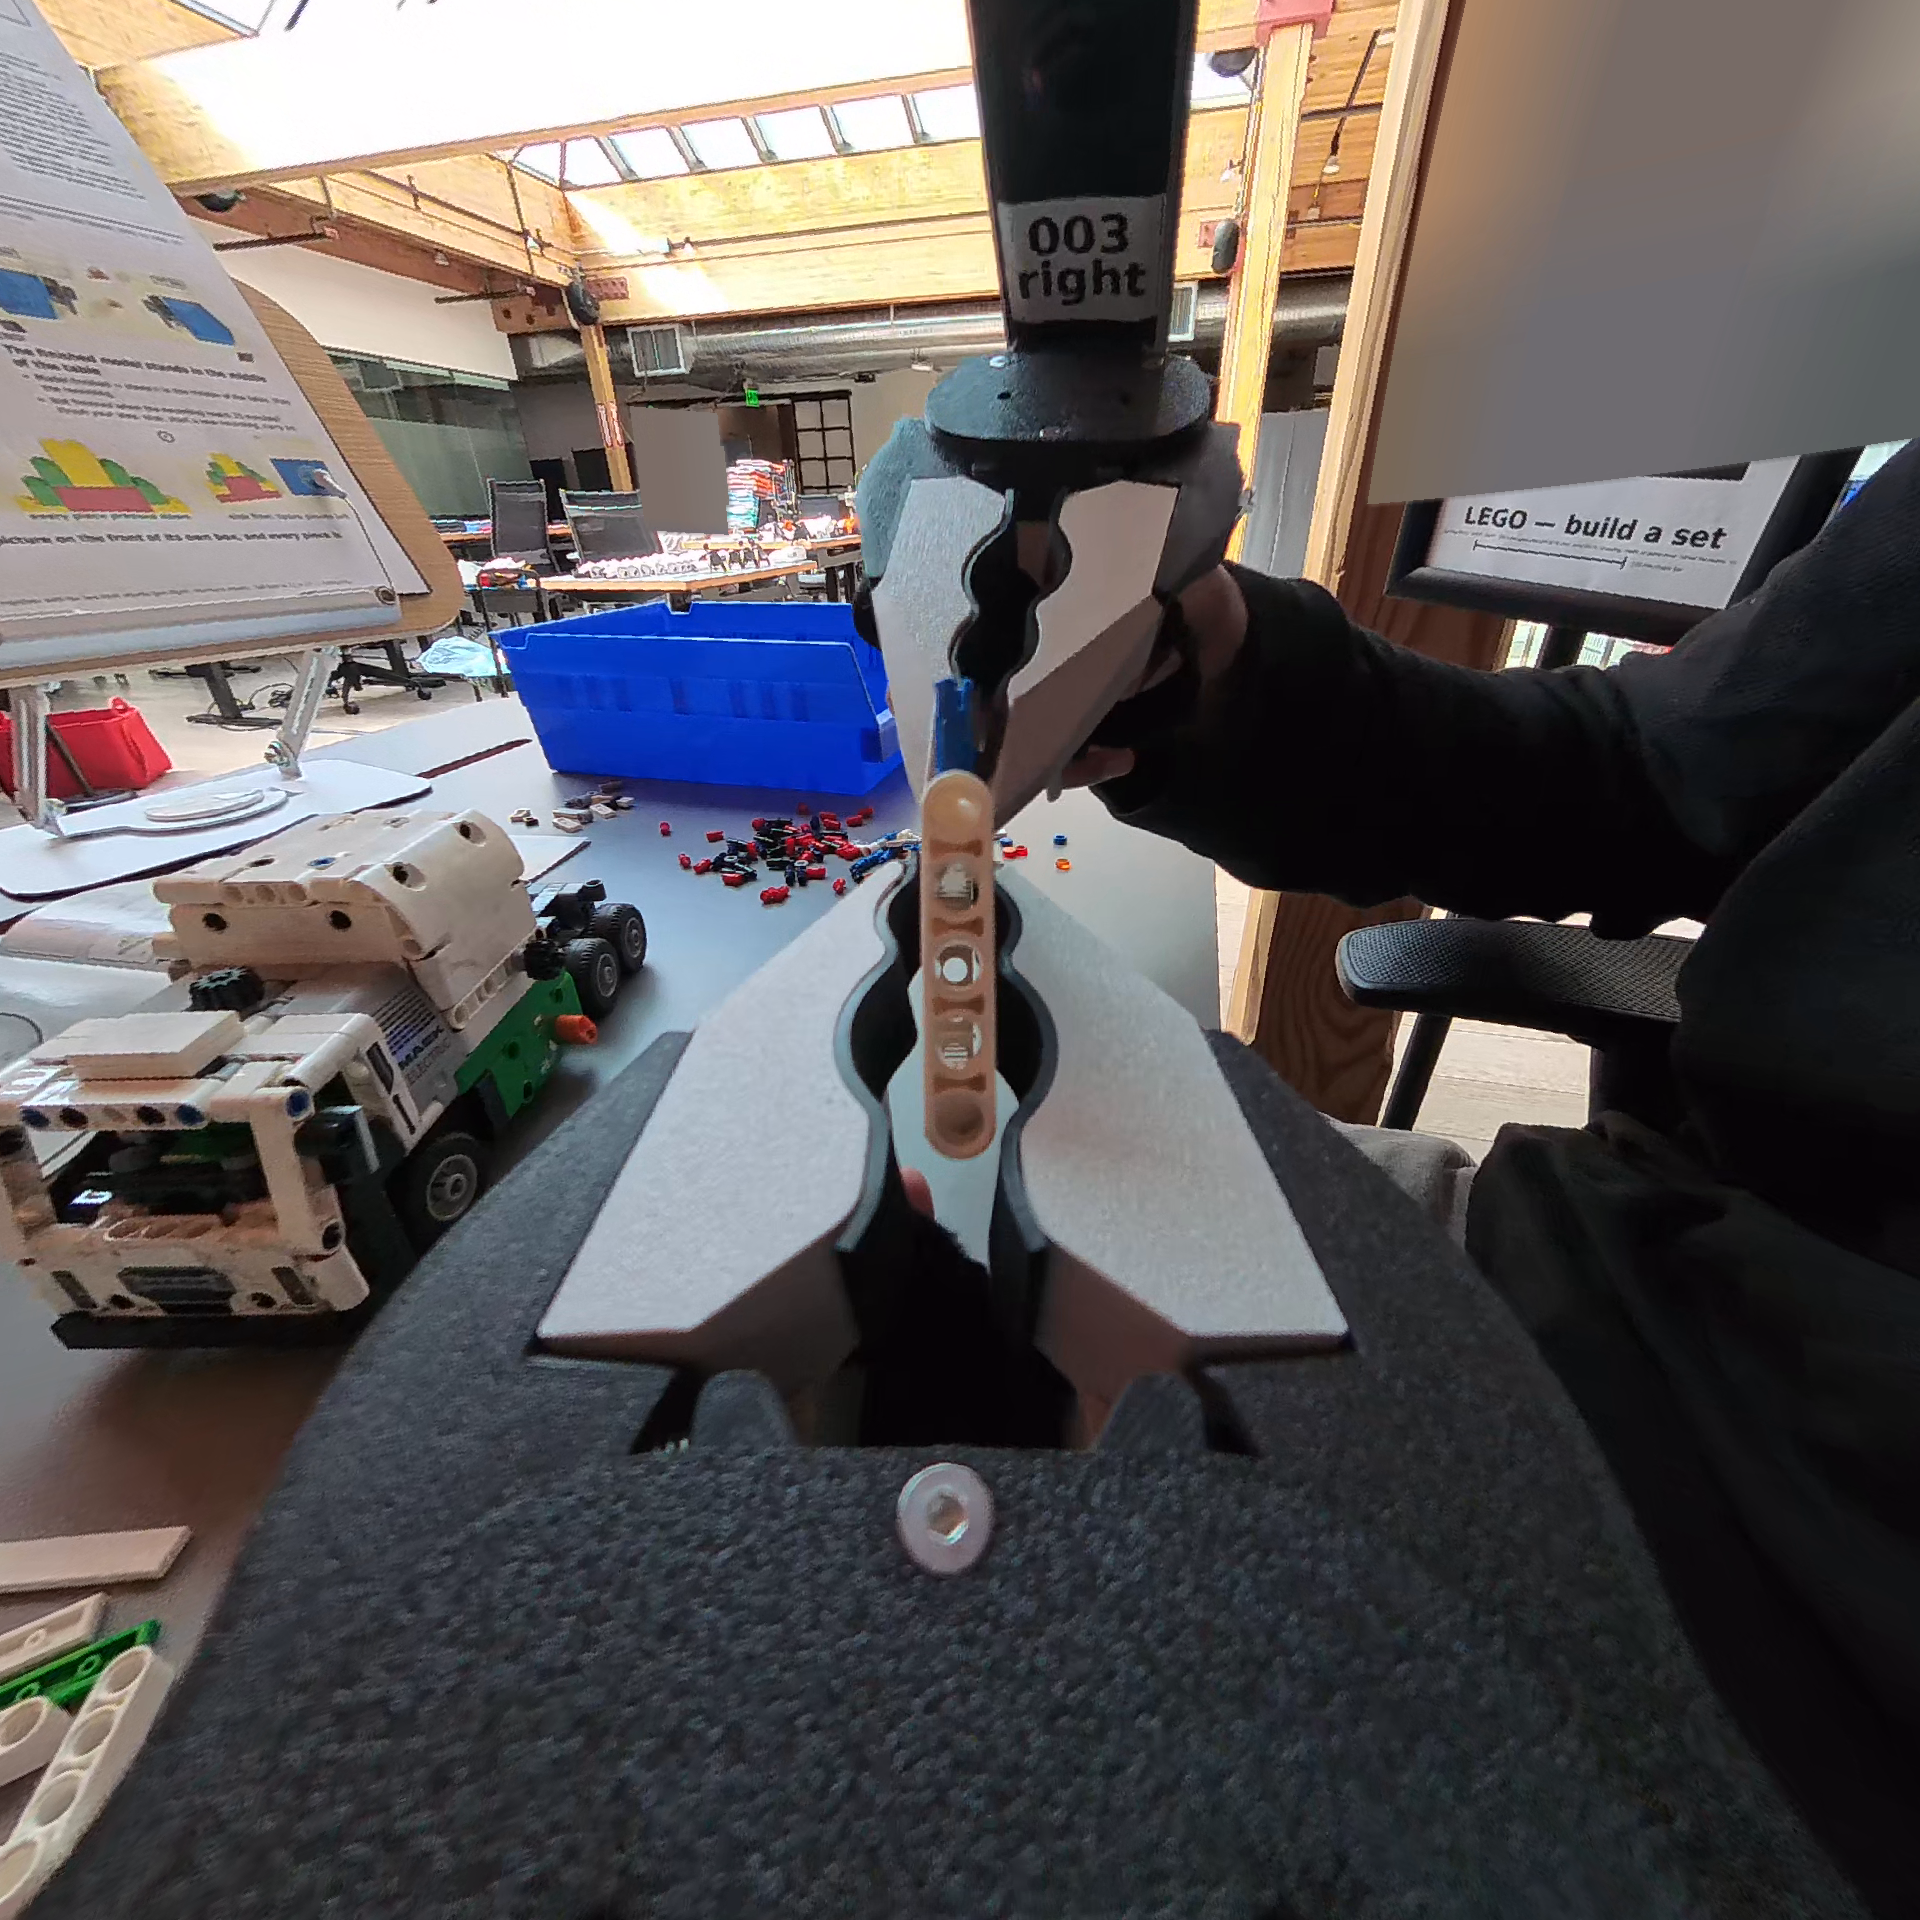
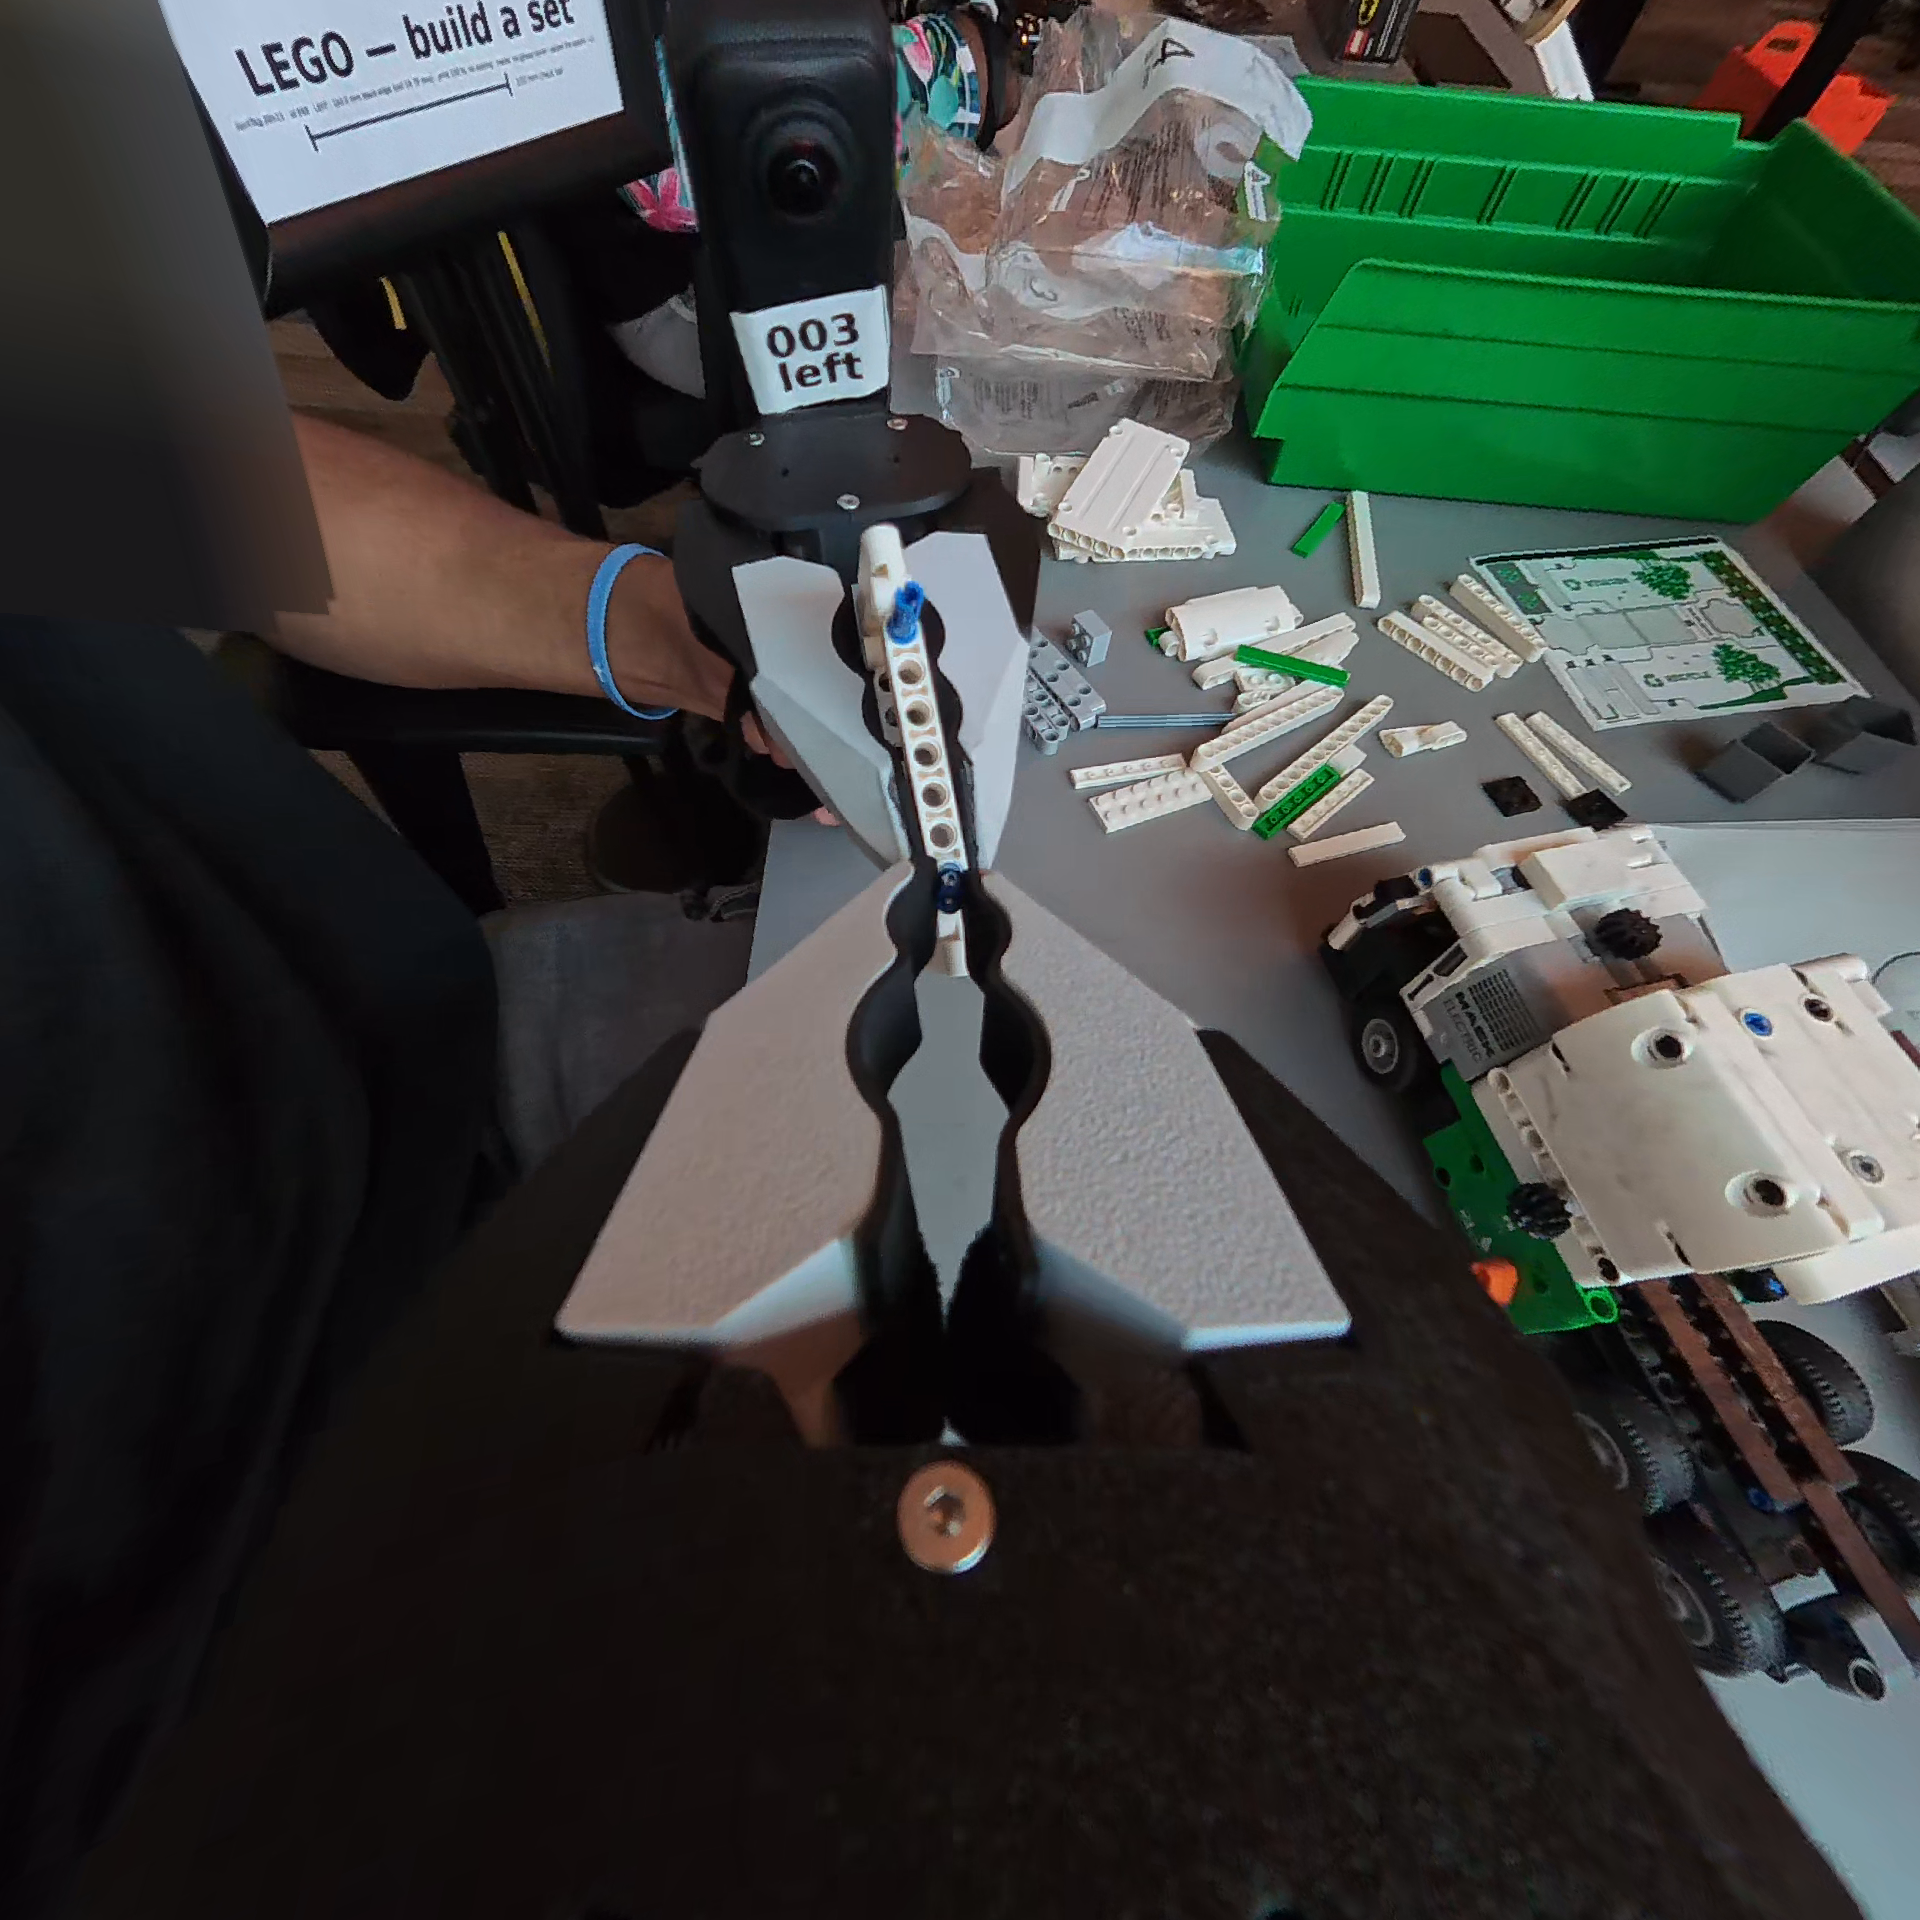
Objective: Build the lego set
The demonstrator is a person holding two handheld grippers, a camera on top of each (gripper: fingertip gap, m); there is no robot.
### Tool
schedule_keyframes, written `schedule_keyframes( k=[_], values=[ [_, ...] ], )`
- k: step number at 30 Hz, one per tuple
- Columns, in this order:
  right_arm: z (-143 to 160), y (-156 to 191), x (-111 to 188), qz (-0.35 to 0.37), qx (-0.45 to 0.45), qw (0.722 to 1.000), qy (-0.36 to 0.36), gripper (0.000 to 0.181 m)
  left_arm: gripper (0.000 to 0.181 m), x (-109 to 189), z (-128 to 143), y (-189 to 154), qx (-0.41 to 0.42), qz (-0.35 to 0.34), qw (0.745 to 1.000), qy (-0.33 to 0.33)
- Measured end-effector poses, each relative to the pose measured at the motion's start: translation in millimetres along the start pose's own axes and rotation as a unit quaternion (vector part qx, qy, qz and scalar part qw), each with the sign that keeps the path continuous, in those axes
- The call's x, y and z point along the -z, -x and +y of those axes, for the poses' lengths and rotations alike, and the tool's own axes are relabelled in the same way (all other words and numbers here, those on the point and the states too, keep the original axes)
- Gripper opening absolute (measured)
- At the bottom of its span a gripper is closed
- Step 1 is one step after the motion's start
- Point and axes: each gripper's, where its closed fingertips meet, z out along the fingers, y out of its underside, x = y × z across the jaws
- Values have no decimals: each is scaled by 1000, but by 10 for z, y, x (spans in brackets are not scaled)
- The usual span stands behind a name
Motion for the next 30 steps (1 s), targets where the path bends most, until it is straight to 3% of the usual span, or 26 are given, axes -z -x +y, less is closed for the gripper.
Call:
schedule_keyframes(
  k=[9,12,24,30],
  values=[
    [61,-3,4,-43,-109,993,15,4,6,-24,39,-6,-4,-1,1000,15],
    [142,24,-32,-31,-91,994,55,4,6,-51,86,-28,-13,1,999,32],
    [-6,-20,18,-18,-87,996,-17,7,6,-9,17,19,5,-2,1000,7],
    [6,-17,-9,-23,-88,996,-18,3,6,-5,15,12,5,0,1000,6]
  ],
)
